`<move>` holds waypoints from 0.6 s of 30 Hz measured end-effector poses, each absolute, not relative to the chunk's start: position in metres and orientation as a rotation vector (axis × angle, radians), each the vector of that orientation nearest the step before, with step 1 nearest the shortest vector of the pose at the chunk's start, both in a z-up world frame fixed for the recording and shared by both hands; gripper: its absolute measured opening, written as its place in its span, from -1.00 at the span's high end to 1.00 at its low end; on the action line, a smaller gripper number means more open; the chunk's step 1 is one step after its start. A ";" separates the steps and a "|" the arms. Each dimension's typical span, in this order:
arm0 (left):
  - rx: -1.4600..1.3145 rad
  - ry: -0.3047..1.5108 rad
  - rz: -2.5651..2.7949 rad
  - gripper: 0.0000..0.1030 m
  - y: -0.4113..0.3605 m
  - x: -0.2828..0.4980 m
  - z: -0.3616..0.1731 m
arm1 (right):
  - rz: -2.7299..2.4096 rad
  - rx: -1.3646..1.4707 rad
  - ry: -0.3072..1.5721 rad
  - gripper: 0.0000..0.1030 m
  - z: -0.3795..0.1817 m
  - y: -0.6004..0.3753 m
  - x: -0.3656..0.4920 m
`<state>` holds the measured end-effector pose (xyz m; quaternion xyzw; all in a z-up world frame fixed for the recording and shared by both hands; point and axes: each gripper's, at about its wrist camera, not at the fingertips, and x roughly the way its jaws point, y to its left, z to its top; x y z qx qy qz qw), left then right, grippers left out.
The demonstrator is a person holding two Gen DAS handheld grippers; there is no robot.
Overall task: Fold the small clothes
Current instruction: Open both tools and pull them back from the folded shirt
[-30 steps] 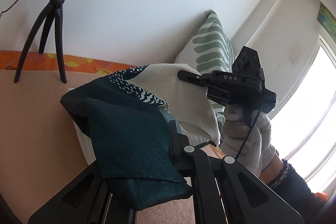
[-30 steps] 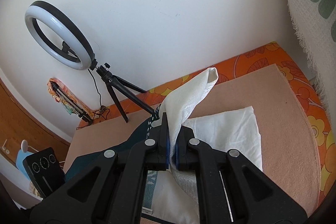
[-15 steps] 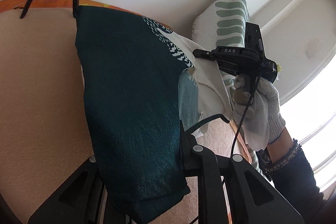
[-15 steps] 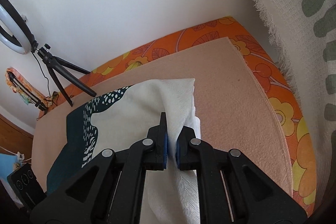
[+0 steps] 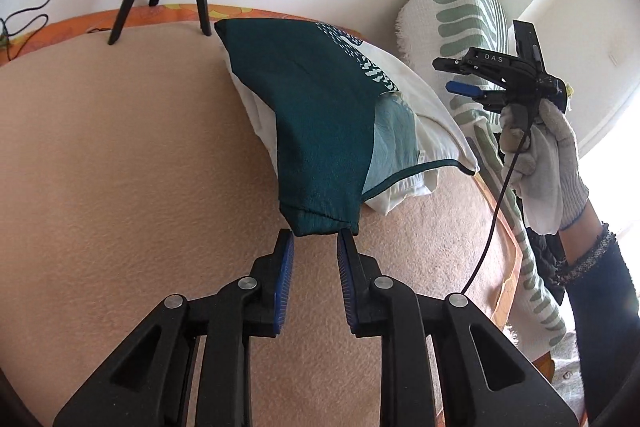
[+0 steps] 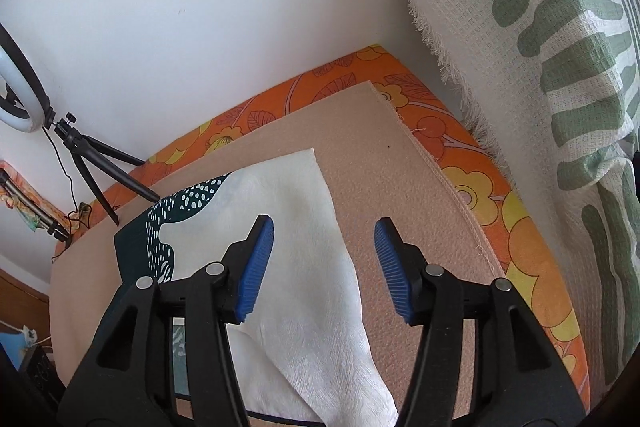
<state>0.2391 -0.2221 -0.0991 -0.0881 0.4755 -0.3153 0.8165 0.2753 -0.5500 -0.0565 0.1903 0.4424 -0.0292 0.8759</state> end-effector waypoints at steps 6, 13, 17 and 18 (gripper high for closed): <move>-0.122 0.933 -0.625 -0.03 -0.210 0.217 -0.072 | -0.071 0.364 0.903 -0.17 -0.038 -0.533 0.246; -0.075 0.824 -0.607 -0.29 -0.202 0.187 -0.035 | -0.060 0.310 0.854 -0.45 -0.010 -0.503 0.204; -0.060 0.769 -0.610 -0.42 -0.195 0.168 -0.017 | -0.059 0.304 0.832 -0.60 -0.001 -0.490 0.181; -0.058 0.760 -0.612 -0.44 -0.193 0.163 -0.014 | -0.062 0.298 0.828 -0.60 0.002 -0.487 0.176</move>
